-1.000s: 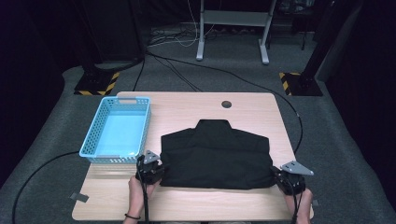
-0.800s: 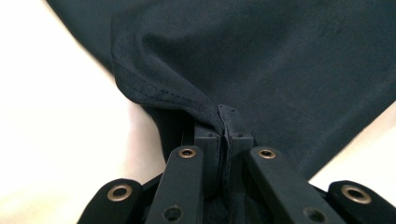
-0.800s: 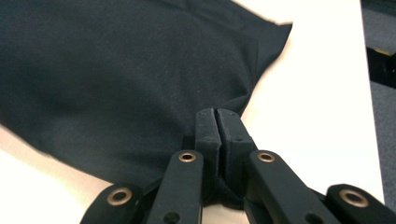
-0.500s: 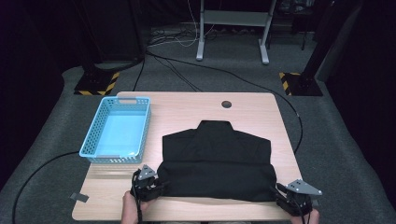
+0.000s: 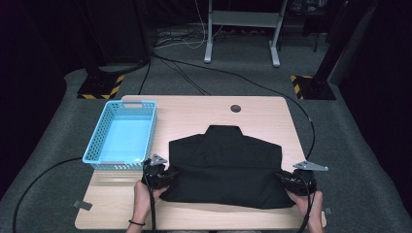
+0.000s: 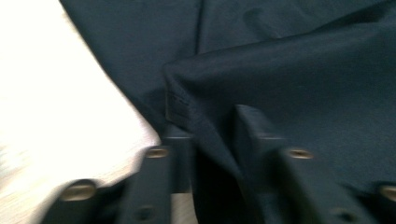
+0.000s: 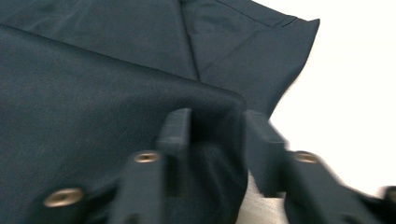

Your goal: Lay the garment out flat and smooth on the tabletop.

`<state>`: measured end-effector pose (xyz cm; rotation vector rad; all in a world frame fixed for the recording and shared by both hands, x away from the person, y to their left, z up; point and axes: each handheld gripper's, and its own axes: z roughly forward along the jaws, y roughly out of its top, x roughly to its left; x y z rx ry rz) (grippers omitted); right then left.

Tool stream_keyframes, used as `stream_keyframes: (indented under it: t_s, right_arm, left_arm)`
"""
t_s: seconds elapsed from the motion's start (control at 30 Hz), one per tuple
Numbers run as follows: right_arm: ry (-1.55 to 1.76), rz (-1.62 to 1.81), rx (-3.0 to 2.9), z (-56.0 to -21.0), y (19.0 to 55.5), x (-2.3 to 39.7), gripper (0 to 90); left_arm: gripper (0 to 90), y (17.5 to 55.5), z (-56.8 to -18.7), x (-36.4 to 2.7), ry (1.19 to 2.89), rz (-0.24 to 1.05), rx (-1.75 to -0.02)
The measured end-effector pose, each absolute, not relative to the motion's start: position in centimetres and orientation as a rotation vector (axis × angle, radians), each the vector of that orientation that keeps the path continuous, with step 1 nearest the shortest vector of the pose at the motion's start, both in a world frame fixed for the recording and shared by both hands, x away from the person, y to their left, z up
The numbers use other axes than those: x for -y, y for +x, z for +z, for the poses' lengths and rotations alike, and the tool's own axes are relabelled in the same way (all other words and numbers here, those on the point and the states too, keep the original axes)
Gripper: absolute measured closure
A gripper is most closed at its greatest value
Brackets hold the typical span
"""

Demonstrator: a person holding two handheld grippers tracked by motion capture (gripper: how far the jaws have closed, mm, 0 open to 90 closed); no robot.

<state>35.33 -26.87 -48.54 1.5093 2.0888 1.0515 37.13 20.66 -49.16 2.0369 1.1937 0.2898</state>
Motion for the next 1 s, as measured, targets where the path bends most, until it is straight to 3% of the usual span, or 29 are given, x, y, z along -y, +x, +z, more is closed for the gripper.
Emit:
stream_keyframes:
  t_s: [0.1, 0.3, 0.43, 0.8, 0.87, 0.97, 1.0]
  right_arm:
    - [1.452, 1.019, -2.087, -48.3, 34.0, 26.7, 88.5]
    - [1.372, 0.987, -2.089, -47.5, 30.9, 26.6, 89.0]
    - [1.35, 0.89, -2.17, -49.1, 29.2, 26.2, 89.0]
    - [1.357, 0.842, -2.138, -51.2, 31.9, 25.5, 88.4]
    - [1.365, 0.845, -2.137, -51.1, 32.7, 25.6, 84.0]
    - [1.379, 0.882, -2.139, -50.4, 33.4, 25.9, 66.2]
    - [1.382, 0.903, -2.131, -49.8, 33.4, 26.0, 61.7]
  left_arm:
    - [87.2, 35.9, -48.9, -20.3, 2.064, 0.328, -1.151]
    - [87.5, 33.7, -48.8, -20.4, 2.102, 0.337, -1.109]
    - [87.1, 32.6, -50.1, -20.2, 2.19, 0.324, -1.099]
    - [85.6, 34.8, -51.0, -19.9, 2.161, 0.339, -1.143]
    - [80.1, 35.3, -50.8, -19.8, 2.169, 0.346, -1.157]
    - [59.5, 35.9, -50.0, -19.9, 2.159, 0.363, -1.188]
    - [57.6, 35.9, -49.5, -20.0, 2.146, 0.375, -1.184]
